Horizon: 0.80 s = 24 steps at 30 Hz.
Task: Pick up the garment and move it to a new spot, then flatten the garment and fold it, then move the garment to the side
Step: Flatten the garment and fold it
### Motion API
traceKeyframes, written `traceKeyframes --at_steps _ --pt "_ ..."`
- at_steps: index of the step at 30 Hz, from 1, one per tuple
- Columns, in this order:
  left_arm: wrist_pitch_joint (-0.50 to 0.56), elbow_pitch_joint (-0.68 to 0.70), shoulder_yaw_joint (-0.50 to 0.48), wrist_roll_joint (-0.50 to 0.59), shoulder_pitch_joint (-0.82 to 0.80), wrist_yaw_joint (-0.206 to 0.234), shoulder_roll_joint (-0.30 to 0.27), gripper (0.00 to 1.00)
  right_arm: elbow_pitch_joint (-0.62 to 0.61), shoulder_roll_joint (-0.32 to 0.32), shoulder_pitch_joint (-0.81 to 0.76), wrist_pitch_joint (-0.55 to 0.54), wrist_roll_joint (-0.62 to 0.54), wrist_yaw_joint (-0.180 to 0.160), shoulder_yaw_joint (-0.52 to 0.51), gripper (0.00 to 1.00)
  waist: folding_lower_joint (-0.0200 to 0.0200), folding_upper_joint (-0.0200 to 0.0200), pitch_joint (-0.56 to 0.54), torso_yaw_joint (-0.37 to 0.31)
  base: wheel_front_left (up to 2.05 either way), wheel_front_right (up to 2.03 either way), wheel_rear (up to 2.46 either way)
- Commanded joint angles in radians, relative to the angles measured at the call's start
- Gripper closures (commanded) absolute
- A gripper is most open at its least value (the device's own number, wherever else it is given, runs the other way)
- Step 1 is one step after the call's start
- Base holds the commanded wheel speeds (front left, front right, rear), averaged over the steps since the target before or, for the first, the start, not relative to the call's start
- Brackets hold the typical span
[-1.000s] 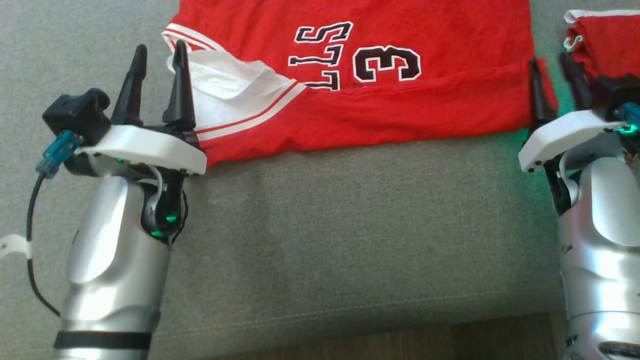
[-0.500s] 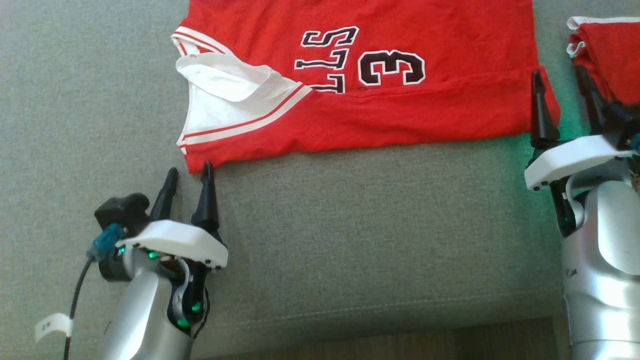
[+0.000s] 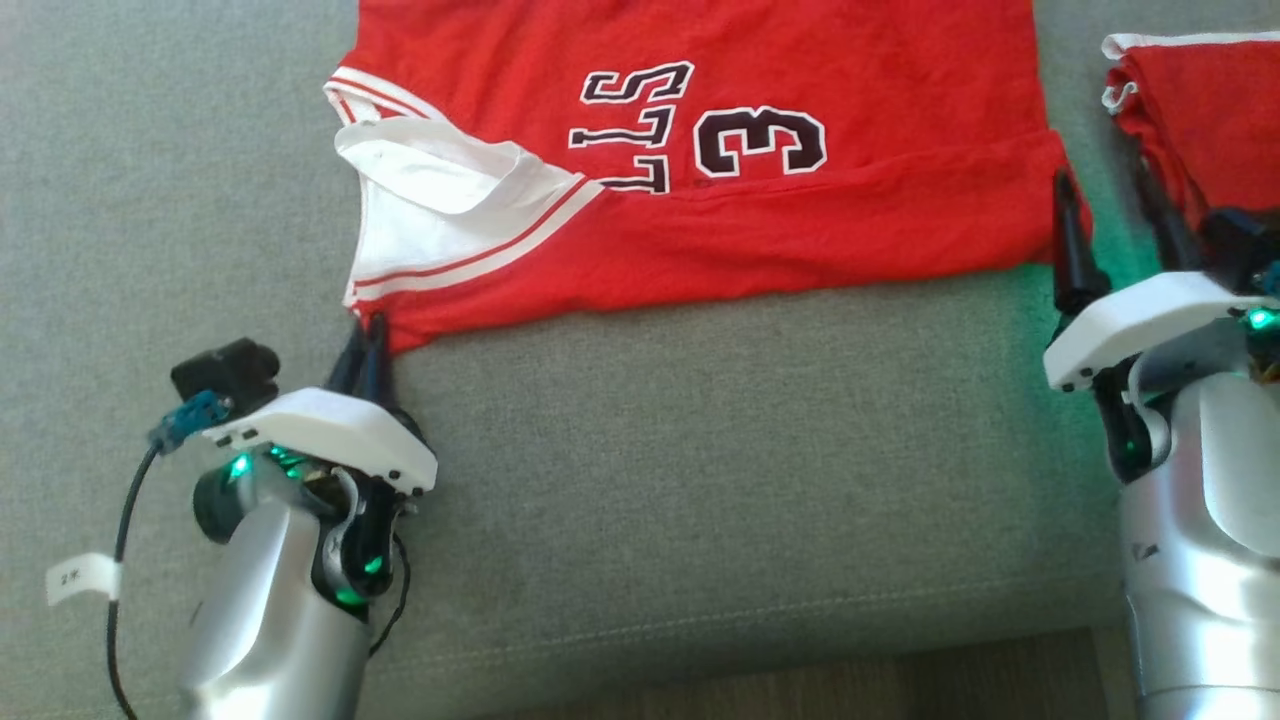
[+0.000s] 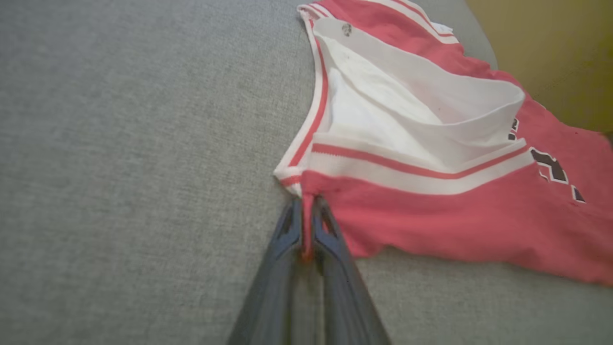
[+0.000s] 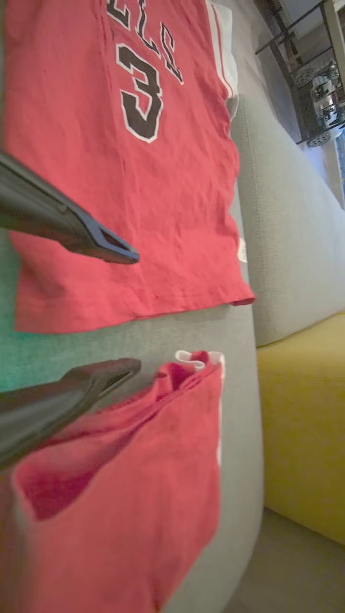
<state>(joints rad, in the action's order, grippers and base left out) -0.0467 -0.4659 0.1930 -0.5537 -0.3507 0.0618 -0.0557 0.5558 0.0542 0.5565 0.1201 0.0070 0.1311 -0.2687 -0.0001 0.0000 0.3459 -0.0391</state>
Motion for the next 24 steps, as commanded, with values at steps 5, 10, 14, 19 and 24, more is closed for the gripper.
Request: traceKeyframes --at_steps 5,10,14,19,24 --pt "0.016 0.015 -0.015 -0.025 0.013 -0.035 -0.01 1.0 0.023 -0.004 -0.003 -0.066 0.058 0.0 0.013 0.0 0.0001 0.0 -0.016 0.003 0.0 0.0 0.0" --pt "-0.024 0.044 -0.017 -0.017 0.019 -0.041 -0.021 1.0 0.102 -0.004 0.011 -0.129 0.055 0.0 -0.004 0.0 0.0001 0.0 -0.032 0.023 0.0 0.0 0.0" --pt "-0.045 0.067 -0.019 -0.008 0.026 -0.035 -0.031 1.0 0.15 -0.004 0.03 -0.175 0.047 0.0 0.001 0.0 0.0001 0.0 -0.034 0.026 0.0 0.0 0.0" --pt "-0.058 0.079 -0.011 -0.001 0.03 -0.032 -0.033 1.0 0.198 -0.004 0.046 -0.212 0.013 0.0 -0.006 1.0 0.0001 0.0 -0.037 0.038 0.0 0.0 0.0" --pt "-0.073 0.104 -0.005 0.012 0.042 -0.031 -0.05 1.0 0.176 -0.004 0.017 -0.223 0.007 0.0 -0.017 1.0 0.0001 0.0 -0.047 0.045 0.0 0.0 0.0"
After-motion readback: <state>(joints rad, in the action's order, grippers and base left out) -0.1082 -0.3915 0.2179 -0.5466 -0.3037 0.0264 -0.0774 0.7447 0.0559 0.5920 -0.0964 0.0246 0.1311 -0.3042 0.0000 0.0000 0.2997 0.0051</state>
